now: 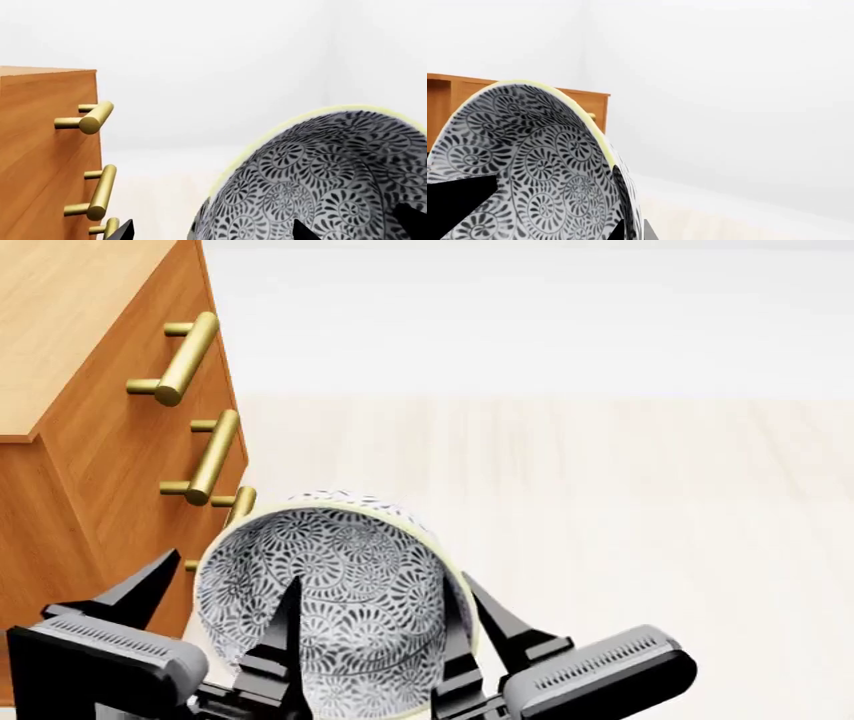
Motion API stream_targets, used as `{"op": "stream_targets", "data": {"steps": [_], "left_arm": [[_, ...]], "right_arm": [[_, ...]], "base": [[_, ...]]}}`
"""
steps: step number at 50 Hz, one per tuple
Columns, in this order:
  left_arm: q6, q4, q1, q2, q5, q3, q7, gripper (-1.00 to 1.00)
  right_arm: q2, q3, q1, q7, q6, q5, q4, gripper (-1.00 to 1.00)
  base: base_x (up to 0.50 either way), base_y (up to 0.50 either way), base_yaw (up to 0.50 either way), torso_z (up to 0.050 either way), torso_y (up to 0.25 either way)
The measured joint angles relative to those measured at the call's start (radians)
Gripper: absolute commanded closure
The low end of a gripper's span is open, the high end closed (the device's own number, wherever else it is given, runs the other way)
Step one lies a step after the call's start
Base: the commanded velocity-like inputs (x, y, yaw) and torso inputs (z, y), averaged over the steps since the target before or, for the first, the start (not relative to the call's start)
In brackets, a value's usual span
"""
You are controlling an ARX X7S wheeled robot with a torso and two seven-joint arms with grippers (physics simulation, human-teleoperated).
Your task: Put the bowl on top of the cabinet.
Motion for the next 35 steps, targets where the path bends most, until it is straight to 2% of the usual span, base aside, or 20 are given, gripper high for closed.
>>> {"op": "stream_targets", "data": {"steps": [17, 18, 35], "left_arm": [[0.01, -0.06, -0.017, 0.01, -0.015, -0.005, 0.013, -1.0], [0.011, -0.061, -0.017, 0.01, -0.015, -0.005, 0.013, 1.0], [0.014, -0.059, -0.015, 0.004, -0.014, 0.006, 0.014, 1.0]], "right_arm": [[0.01, -0.005, -0.017, 0.007, -0.011, -0.01, -0.022, 1.0], [0.01, -0.005, -0.017, 0.007, -0.011, -0.01, -0.022, 1.0], [0.012, -0.003, -0.015, 0.013, -0.01, -0.006, -0.018, 1.0]], "base": [[0.0, 0.0, 0.0, 0.0, 0.001], [0.0, 0.0, 0.0, 0.0, 0.0], [0.0, 0.0, 0.0, 0.0, 0.0]]}}
